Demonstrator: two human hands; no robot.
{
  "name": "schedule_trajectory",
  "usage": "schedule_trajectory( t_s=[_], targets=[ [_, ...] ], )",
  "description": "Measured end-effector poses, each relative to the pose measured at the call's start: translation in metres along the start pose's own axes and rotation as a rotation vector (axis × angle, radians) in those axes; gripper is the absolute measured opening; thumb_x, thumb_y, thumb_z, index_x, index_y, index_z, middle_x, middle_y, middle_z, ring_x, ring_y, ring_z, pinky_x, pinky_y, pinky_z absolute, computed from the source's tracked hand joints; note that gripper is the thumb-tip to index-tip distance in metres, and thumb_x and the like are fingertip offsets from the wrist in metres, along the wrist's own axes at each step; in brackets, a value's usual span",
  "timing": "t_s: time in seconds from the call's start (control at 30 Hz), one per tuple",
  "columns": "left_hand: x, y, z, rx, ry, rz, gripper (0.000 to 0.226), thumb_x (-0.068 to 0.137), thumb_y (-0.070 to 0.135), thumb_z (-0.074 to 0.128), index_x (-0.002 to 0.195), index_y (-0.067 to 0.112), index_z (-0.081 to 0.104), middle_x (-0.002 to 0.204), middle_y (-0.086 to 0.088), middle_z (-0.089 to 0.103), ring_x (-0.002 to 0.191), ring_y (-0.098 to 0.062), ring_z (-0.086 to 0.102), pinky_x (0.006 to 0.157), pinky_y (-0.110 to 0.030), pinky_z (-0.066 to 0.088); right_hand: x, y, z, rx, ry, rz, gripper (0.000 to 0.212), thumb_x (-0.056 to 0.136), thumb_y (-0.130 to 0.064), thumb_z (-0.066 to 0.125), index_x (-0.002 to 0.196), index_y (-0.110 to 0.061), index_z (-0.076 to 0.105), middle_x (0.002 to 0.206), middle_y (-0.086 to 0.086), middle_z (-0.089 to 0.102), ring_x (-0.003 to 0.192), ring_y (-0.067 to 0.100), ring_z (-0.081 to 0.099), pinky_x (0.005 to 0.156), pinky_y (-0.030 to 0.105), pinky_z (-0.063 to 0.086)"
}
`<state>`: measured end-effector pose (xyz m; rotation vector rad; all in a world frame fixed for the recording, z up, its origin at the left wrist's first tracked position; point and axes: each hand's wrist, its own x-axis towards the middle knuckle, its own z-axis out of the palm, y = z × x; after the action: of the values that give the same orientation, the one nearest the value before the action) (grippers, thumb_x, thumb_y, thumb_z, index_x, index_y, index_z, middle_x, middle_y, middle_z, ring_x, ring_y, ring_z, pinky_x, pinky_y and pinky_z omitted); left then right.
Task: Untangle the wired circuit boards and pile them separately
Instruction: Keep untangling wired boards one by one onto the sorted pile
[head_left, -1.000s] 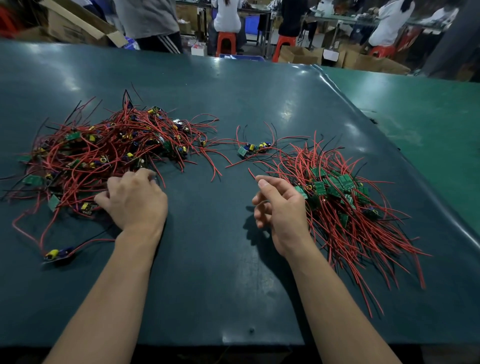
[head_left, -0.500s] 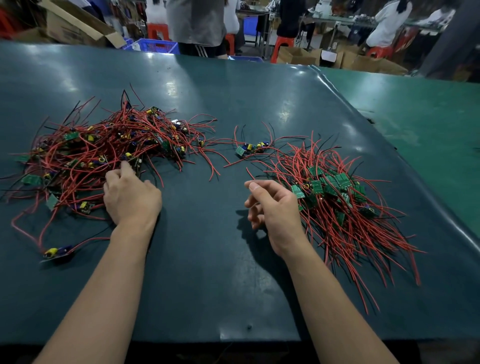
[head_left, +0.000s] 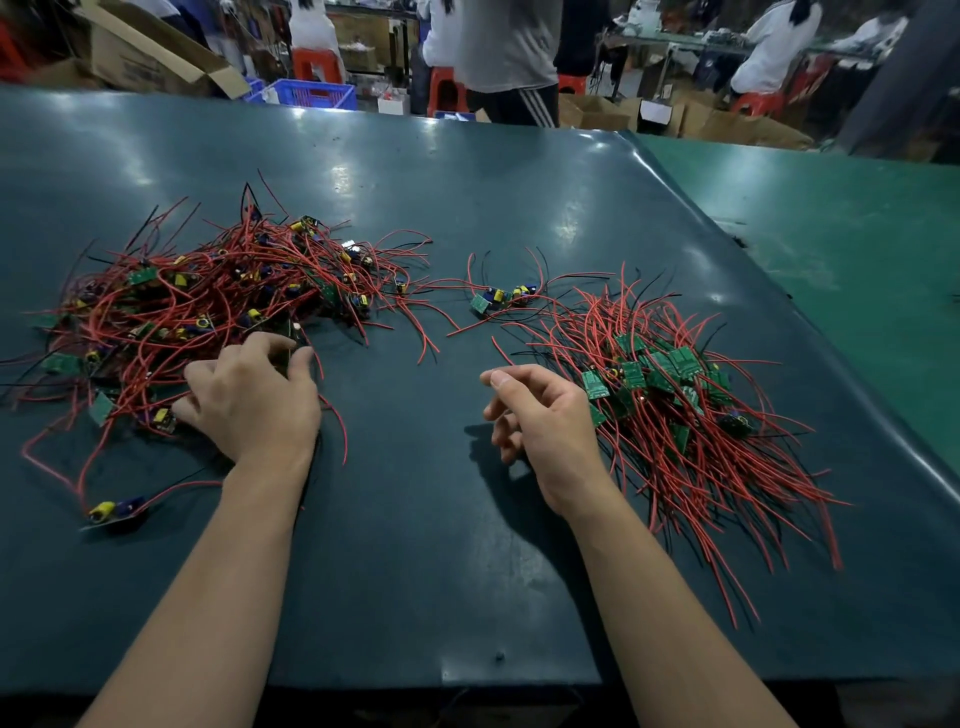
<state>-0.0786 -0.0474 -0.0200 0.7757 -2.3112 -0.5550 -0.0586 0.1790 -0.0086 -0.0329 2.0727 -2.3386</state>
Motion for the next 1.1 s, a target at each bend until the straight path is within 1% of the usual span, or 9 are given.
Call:
schedule_trajectory(
  t_s=[0.07, 0.2, 0.4, 0.57, 0.67, 0.77, 0.9, 1.03, 1.1],
  targets=[
    [-0.004, 0.003, -0.004, -0.098, 0.134, 0.087, 0.023, 0.089, 0.034, 0.066, 0.106, 0.018, 0.067, 0.103, -0.01, 0.069, 0.105, -0.038, 0.049, 0.086, -0.045, 0.033, 0.0, 0.0, 0.0, -0.003, -0.002, 0.002, 0.01, 0.095, -0.014, 0.061, 0.09, -0.007, 0.068, 0.06, -0.001, 0.062, 0.044, 0.012, 0.049, 0.037, 0.022, 0.037],
    [-0.019, 0.016, -0.005, -0.232, 0.328, 0.472, 0.01, 0.09, 0.017, 0.063, 0.099, 0.015, 0.067, 0.094, -0.007, 0.067, 0.089, -0.034, 0.055, 0.077, -0.039, 0.034, 0.001, 0.001, 0.001, -0.016, 0.002, 0.002, 0.01, 0.094, -0.014, 0.063, 0.088, -0.008, 0.068, 0.059, -0.001, 0.062, 0.044, 0.011, 0.048, 0.038, 0.022, 0.038],
    [-0.015, 0.015, -0.002, 0.014, 0.025, -0.034, 0.045, 0.085, 0.03, 0.058, 0.126, 0.012, 0.052, 0.13, -0.018, 0.048, 0.121, -0.041, 0.04, 0.096, -0.049, 0.032, -0.001, 0.0, -0.001, -0.017, -0.014, -0.008, 0.01, 0.095, -0.014, 0.062, 0.089, -0.008, 0.068, 0.06, -0.002, 0.062, 0.044, 0.011, 0.05, 0.037, 0.023, 0.039],
    [-0.019, 0.008, -0.001, 0.017, -0.07, 0.089, 0.026, 0.087, 0.012, 0.054, 0.108, 0.013, 0.07, 0.111, -0.017, 0.064, 0.106, -0.041, 0.051, 0.09, -0.048, 0.036, -0.001, 0.001, 0.0, -0.037, -0.02, -0.006, 0.011, 0.094, -0.015, 0.063, 0.091, -0.006, 0.068, 0.061, -0.002, 0.062, 0.045, 0.012, 0.05, 0.038, 0.023, 0.039],
    [-0.018, 0.015, -0.003, -0.063, 0.007, 0.11, 0.026, 0.088, 0.021, 0.056, 0.108, 0.014, 0.07, 0.113, -0.015, 0.064, 0.107, -0.039, 0.049, 0.089, -0.045, 0.036, -0.001, 0.001, -0.001, -0.033, -0.014, -0.011, 0.011, 0.094, -0.015, 0.062, 0.09, -0.007, 0.068, 0.061, -0.001, 0.062, 0.045, 0.012, 0.05, 0.038, 0.023, 0.039],
    [-0.02, 0.014, -0.001, 0.032, -0.128, 0.209, 0.035, 0.084, 0.039, 0.065, 0.11, 0.015, 0.068, 0.106, -0.016, 0.066, 0.103, -0.038, 0.052, 0.086, -0.045, 0.038, -0.001, 0.001, -0.001, -0.029, -0.015, -0.006, 0.011, 0.094, -0.015, 0.062, 0.09, -0.006, 0.068, 0.061, -0.001, 0.062, 0.045, 0.012, 0.05, 0.038, 0.023, 0.039],
    [-0.02, 0.012, 0.0, 0.018, -0.091, 0.279, 0.024, 0.087, 0.028, 0.066, 0.106, 0.016, 0.073, 0.102, -0.012, 0.07, 0.098, -0.037, 0.054, 0.083, -0.044, 0.036, -0.001, 0.0, 0.001, -0.029, -0.007, 0.0, 0.011, 0.094, -0.014, 0.062, 0.09, -0.006, 0.068, 0.06, -0.001, 0.062, 0.044, 0.012, 0.049, 0.038, 0.022, 0.038],
    [-0.023, 0.02, -0.011, -0.32, 0.256, 0.635, 0.016, 0.095, 0.019, 0.063, 0.106, 0.012, 0.073, 0.105, -0.006, 0.07, 0.092, -0.032, 0.059, 0.082, -0.041, 0.039, -0.002, -0.001, 0.002, -0.016, 0.0, -0.011, 0.013, 0.096, -0.017, 0.061, 0.09, -0.009, 0.069, 0.061, -0.001, 0.062, 0.043, 0.01, 0.048, 0.038, 0.022, 0.037],
    [-0.035, 0.031, -0.013, -0.399, 0.272, 0.873, 0.016, 0.096, 0.019, 0.063, 0.107, 0.014, 0.074, 0.108, 0.001, 0.071, 0.092, -0.028, 0.059, 0.083, -0.041, 0.04, -0.003, -0.001, 0.005, 0.02, -0.056, -0.045, 0.011, 0.096, -0.02, 0.061, 0.094, -0.012, 0.069, 0.066, -0.002, 0.064, 0.045, 0.01, 0.05, 0.037, 0.021, 0.038]
  ],
)
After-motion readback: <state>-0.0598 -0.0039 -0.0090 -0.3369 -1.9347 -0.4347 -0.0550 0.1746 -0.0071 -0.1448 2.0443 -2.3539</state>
